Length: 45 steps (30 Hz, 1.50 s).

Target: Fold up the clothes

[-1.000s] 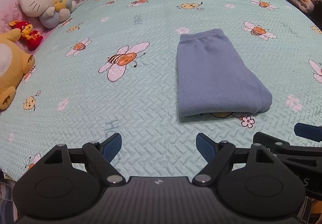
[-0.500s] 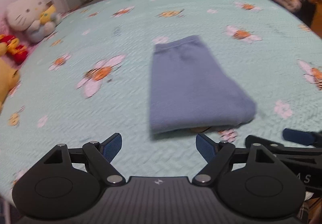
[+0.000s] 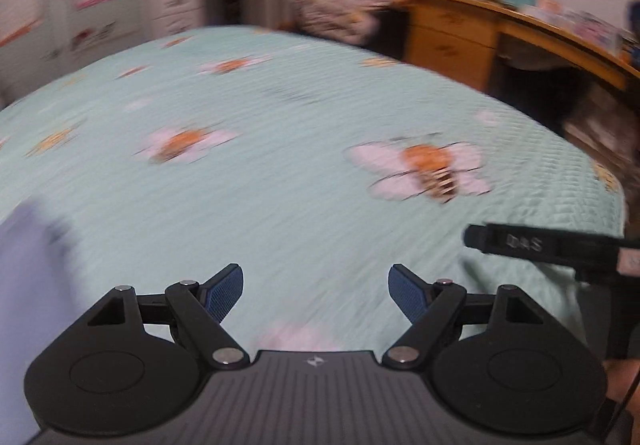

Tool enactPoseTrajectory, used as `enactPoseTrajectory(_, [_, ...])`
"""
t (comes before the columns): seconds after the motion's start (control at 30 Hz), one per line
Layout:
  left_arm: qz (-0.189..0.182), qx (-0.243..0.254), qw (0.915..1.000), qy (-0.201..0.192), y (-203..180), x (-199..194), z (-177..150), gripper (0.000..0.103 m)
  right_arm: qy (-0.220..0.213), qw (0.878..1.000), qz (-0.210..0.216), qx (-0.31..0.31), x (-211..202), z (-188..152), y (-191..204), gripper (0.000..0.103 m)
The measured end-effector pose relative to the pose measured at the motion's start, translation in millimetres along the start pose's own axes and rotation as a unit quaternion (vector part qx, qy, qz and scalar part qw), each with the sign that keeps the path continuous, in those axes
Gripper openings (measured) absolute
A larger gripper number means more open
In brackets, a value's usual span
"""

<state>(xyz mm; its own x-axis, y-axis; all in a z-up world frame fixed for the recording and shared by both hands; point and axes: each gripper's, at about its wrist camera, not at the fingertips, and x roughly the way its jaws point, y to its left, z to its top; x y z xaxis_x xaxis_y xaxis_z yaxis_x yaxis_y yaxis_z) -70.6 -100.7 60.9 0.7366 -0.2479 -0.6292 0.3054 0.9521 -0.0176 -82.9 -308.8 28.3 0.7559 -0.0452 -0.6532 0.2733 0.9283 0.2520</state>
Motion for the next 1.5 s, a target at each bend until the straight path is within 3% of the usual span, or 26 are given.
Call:
enactPoseTrajectory(0.17, [-0.005,0.003,0.9999,-0.012,-5.0,53.9,10.3,0.083,-0.067,0.995,-0.073,0.010,47.8,23.1,-18.1,0.082])
enactPoseTrajectory(0.33, [0.001,0.017,0.9997,-0.018,-5.1,94.6,13.1,0.085,-0.073,0.989,-0.119,-0.046,80.5,16.6,2.2,0.103])
enactPoseTrajectory(0.4, [0.004,0.022,0.9995,-0.021,-5.2,111.0,14.2,0.093,-0.064,0.987,-0.135,-0.061,88.7,17.2,9.3,0.103])
enactPoseTrajectory(0.57, [0.026,0.013,0.9994,-0.020,-5.1,124.5,16.9,0.103,-0.061,0.985,-0.145,-0.068,97.2,19.1,12.1,0.103])
enactPoseTrajectory(0.73, [0.059,-0.034,0.9976,-0.009,-2.6,123.8,18.3,0.103,-0.048,0.987,-0.137,-0.074,98.3,24.9,14.2,0.103])
enactPoseTrajectory(0.83, [0.091,-0.058,0.9941,-0.009,-3.5,122.7,18.5,0.103,-0.039,0.987,-0.101,-0.118,103.0,34.3,18.7,0.103])
enactPoseTrajectory(1.0, [0.126,-0.080,0.9888,-0.011,-4.0,123.0,19.5,0.103,-0.064,0.972,-0.098,-0.201,114.1,37.1,33.8,0.102])
enactPoseTrajectory(1.2, [0.168,-0.105,0.9801,-0.014,-4.5,123.4,20.8,0.103,-0.033,0.981,-0.011,-0.189,124.6,53.1,22.0,0.103])
enactPoseTrajectory(1.33, [0.192,-0.121,0.9738,-0.015,-4.9,123.6,21.5,0.103,-0.038,0.982,-0.009,-0.182,119.0,48.2,19.4,0.103])
enactPoseTrajectory(1.5, [0.190,-0.121,0.9742,-0.015,-4.9,123.8,20.9,0.103,-0.042,0.982,-0.015,-0.183,115.7,45.1,20.1,0.103])
